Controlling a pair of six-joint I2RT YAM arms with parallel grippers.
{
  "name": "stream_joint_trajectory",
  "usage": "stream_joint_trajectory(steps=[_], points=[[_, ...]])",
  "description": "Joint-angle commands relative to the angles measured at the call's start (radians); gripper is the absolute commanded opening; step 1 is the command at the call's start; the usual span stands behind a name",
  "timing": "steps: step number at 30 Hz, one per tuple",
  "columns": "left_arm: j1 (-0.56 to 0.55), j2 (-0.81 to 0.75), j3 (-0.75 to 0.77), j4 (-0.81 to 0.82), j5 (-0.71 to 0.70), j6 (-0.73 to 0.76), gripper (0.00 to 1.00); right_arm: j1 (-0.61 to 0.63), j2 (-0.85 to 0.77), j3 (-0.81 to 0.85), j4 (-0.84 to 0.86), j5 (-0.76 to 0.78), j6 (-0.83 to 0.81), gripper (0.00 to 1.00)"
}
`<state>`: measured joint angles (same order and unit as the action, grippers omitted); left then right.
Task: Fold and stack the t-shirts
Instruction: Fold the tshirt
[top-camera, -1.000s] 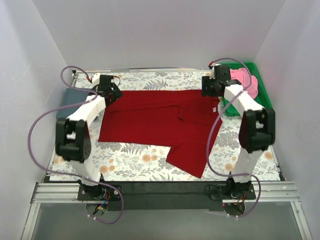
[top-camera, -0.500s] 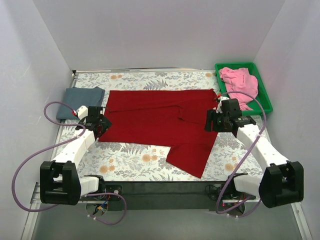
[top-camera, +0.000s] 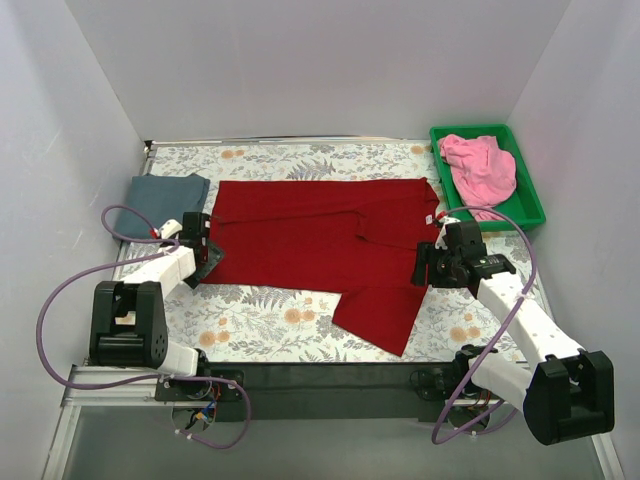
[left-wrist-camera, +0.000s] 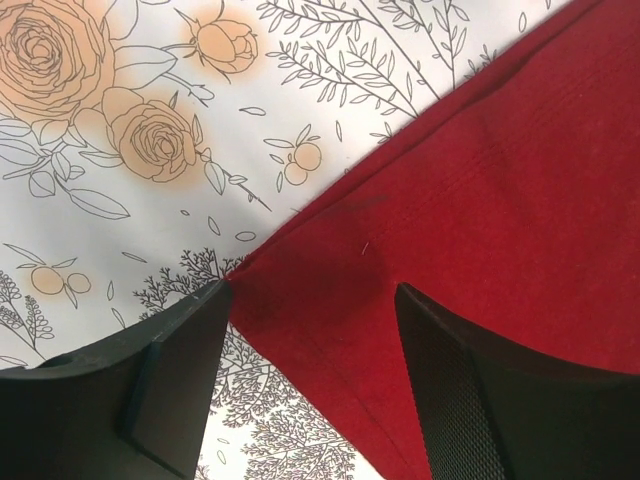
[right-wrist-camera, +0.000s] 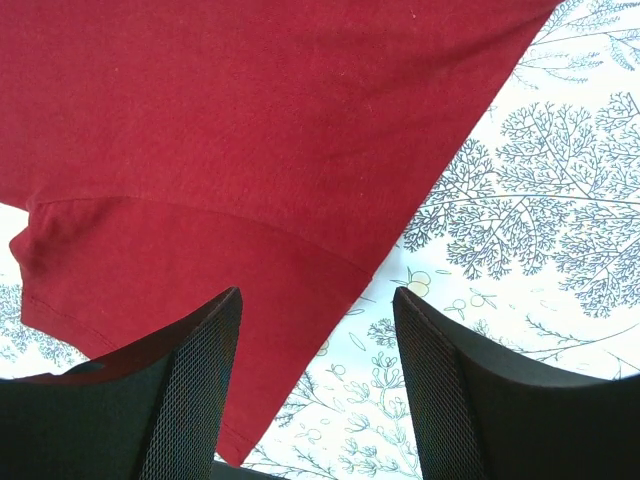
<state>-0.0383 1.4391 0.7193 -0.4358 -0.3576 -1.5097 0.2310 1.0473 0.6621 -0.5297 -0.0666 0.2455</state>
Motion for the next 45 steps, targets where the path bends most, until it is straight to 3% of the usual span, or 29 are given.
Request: stream_joint_trajectory(steps=[1, 23, 30, 33, 38, 45], points=[[0.005, -0.009, -0.020, 0.008, -0.020, -0.015, 0.60, 0.002, -0.020, -0.005, -0.009, -0.002, 0.014, 0.58], [0.005, -0.058, -0.023, -0.170, -0.107, -0.053, 0.60, 0.002, 0.014, 0.001, -0.079, -0.018, 0.028, 0.56], [0.005, -0.051, -0.017, -0.152, -0.101, -0.043, 0.57, 0.002, 0.028, -0.022, -0.078, -0.007, 0.032, 0.55], [0.005, -0.017, -0.026, -0.126, -0.077, -0.035, 0.52, 0.002, 0.031, -0.042, -0.073, 0.019, 0.040, 0.55], [0.002, 0.018, -0.046, -0.087, -0.061, -0.007, 0.24, 0.002, 0.060, -0.068, -0.032, 0.005, 0.060, 0.53], [-0.005, 0.020, -0.050, -0.086, -0.063, 0.011, 0.02, 0.002, 0.141, -0.104, 0.112, -0.035, 0.092, 0.49]])
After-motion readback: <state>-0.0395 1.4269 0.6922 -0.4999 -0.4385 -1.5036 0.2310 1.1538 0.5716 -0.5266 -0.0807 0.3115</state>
